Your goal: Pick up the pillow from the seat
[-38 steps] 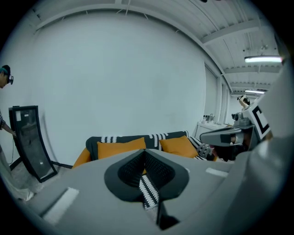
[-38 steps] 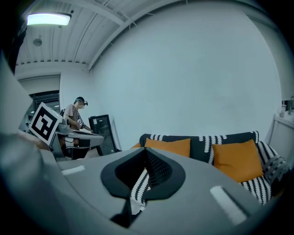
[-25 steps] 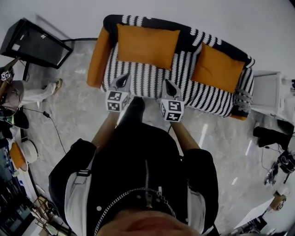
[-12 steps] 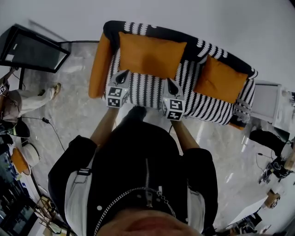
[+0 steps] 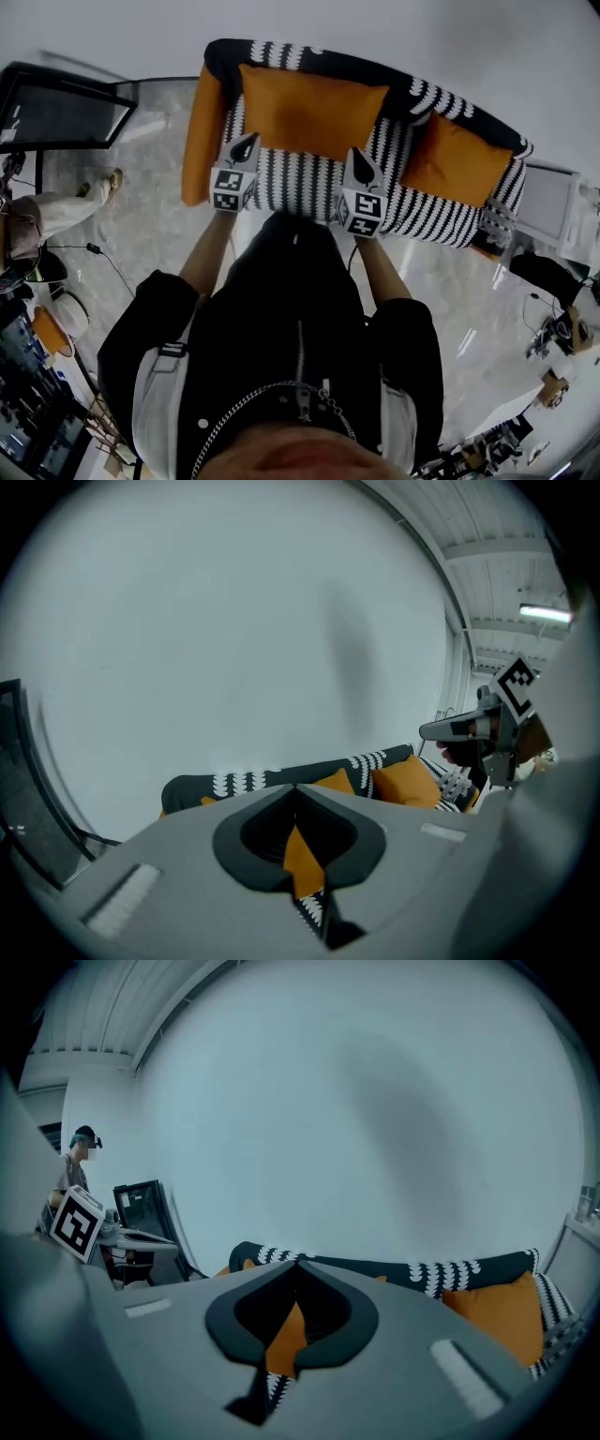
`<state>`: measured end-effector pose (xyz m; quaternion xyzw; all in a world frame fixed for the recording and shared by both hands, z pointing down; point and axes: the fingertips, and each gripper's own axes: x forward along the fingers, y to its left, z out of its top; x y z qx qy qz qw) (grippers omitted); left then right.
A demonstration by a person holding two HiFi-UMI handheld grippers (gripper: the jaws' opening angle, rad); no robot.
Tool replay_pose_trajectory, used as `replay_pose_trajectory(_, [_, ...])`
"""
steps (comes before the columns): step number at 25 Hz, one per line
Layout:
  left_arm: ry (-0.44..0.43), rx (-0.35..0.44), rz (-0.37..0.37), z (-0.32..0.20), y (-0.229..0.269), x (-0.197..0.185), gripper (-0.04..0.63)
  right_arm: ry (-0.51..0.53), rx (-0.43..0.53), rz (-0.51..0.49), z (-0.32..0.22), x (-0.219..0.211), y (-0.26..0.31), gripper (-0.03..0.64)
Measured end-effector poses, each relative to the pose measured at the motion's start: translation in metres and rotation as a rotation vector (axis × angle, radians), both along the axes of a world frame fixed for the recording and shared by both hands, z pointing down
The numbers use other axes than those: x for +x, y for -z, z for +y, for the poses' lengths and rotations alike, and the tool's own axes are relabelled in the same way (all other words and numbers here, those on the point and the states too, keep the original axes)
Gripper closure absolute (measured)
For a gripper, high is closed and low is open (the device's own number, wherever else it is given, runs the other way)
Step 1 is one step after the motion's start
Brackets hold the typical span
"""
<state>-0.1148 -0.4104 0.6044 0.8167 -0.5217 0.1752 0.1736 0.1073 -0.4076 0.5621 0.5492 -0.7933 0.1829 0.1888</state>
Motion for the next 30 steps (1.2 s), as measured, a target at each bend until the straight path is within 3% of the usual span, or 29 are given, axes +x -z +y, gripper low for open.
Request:
replay_pose_trajectory(8, [0.054,-0.044,-0.021,-0.023,-0.025,-0.017,0.584,-0.056,-0.007,0.041,-0.037,0.042,-0.022,0.614])
replay_pose_trajectory(15, [0.063,-0.077,-0.058,-0.052,-0.050,-0.024,0.515,-0.070,-0.058,0.046,-0.080,0.064,-0.061,0.612])
replay_pose_trajectory(19, [0.046,-0.088,-0.070,-0.073,-0.069,-0.021,0.472,-0.066,-0.076,0.054,-0.100,0.070,-0.088,0.580])
replay_pose_trajectory(23, [0.041,-0.112,-0.062,-0.092,-0.097,-0.024,0.415,-0.067,-0.108,0.048,-0.120,0.073,-0.115,0.513])
replay_pose_trajectory(30, [0.110,-0.119,-0.046,-0.122,-0.142,-0.040,0.230,-0.121,-0.190,0.015,-0.145,0.087,-0.173,0.262])
